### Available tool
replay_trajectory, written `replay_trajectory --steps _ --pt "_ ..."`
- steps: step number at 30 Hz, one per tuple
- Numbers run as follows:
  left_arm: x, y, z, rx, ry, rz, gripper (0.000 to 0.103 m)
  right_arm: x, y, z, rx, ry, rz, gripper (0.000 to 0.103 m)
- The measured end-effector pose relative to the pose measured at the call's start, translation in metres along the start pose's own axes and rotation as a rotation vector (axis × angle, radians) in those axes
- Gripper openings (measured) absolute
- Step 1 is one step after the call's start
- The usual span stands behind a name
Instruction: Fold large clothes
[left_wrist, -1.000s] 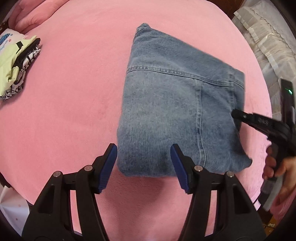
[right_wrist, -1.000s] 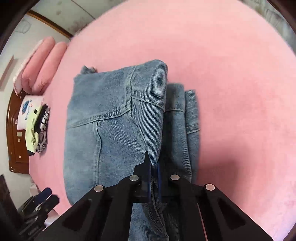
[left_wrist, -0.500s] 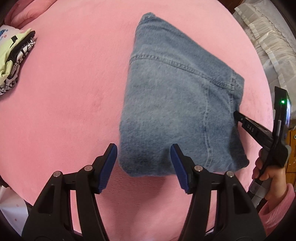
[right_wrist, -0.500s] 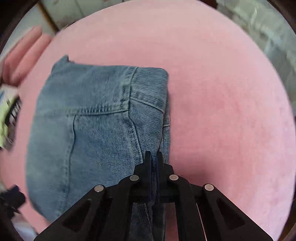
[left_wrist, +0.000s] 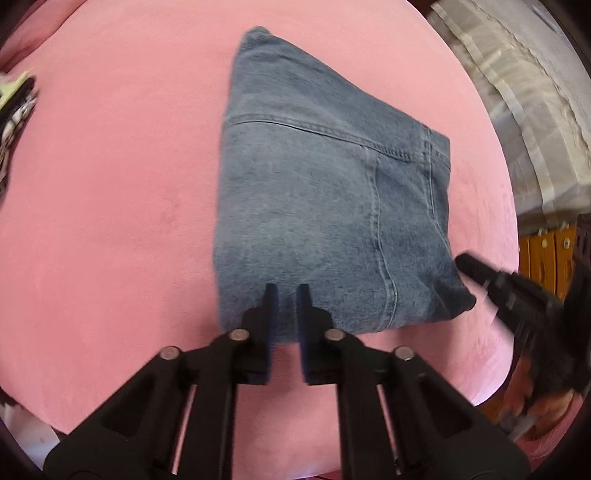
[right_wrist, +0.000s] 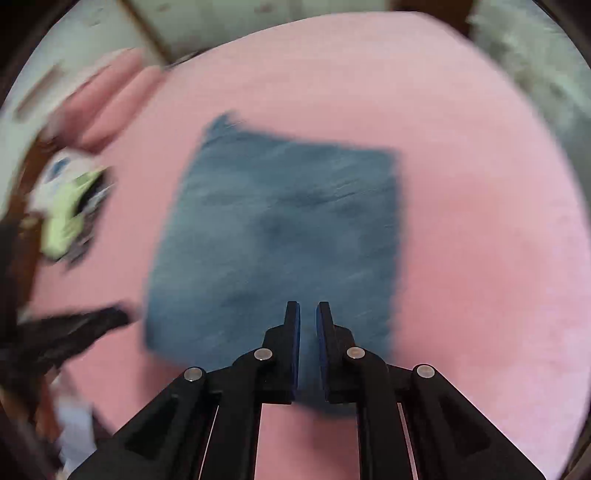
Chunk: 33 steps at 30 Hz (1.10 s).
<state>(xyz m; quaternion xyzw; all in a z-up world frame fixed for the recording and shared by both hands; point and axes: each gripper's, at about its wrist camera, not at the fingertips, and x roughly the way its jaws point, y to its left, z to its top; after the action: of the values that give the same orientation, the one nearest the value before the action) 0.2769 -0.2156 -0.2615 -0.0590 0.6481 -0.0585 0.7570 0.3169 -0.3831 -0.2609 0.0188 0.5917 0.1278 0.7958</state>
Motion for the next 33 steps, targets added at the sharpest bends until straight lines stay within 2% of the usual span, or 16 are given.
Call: replay_trajectory --steps 1,3,5,7,10,14,16,17,19,20,21,23,25,27,30,33 --pt "0.006 -0.004 0.0 0.006 0.01 0.002 0.006 0.009 0.012 -0.008 -0.053 0.025 -0.012 0.006" --pt "0.033 -0.006 -0.003 -0.015 0.093 -0.011 0.004 0.03 0.029 -0.021 -0.104 0.079 0.022 0.003" --pt "0.049 -0.007 -0.008 -0.034 0.111 -0.004 0.003 0.053 0.031 -0.038 -0.106 0.118 0.0 0.001" --pt "0.059 -0.005 -0.01 -0.05 0.109 0.008 0.0 0.075 0.023 -0.048 -0.077 0.139 -0.029 0.001" --pt "0.065 0.002 -0.013 -0.107 0.097 -0.024 0.0 0.074 0.0 -0.059 0.036 0.095 -0.014 0.0" --pt "0.059 -0.003 -0.018 -0.075 0.067 0.003 0.0 0.058 -0.016 -0.075 0.084 0.068 -0.14 0.0" --pt "0.048 -0.008 -0.022 -0.048 0.049 0.043 0.0 0.045 -0.031 -0.084 0.17 0.069 -0.208 0.0" --pt "0.041 -0.008 -0.023 -0.034 0.037 0.076 0.0 0.04 -0.035 -0.087 0.189 0.073 -0.232 0.0" --pt "0.028 -0.01 -0.025 0.0 0.017 0.158 0.0 0.025 -0.036 -0.092 0.166 0.048 -0.365 0.0" --pt "0.02 -0.011 -0.027 0.025 -0.004 0.194 0.0 0.017 -0.036 -0.093 0.152 0.02 -0.342 0.0" --pt "0.009 -0.011 -0.027 0.043 -0.03 0.166 0.0 0.008 -0.036 -0.093 0.138 -0.013 -0.3 0.0" --pt "0.001 -0.011 -0.026 0.026 -0.034 0.056 0.0 -0.008 -0.026 -0.087 0.077 -0.086 -0.222 0.0" --pt "0.003 -0.013 -0.019 0.023 -0.02 -0.011 0.0 -0.015 -0.02 -0.076 0.009 -0.127 -0.098 0.0" --pt "0.012 -0.017 -0.007 0.029 0.003 -0.007 0.0 -0.008 -0.015 -0.063 -0.008 -0.115 0.026 0.0" --pt "0.025 -0.024 0.013 0.042 0.009 -0.002 0.0 0.006 -0.008 -0.045 -0.011 -0.124 0.151 0.0" --pt "0.042 -0.031 0.027 0.059 0.016 0.036 0.0 0.012 0.017 -0.03 -0.06 -0.179 0.164 0.0"
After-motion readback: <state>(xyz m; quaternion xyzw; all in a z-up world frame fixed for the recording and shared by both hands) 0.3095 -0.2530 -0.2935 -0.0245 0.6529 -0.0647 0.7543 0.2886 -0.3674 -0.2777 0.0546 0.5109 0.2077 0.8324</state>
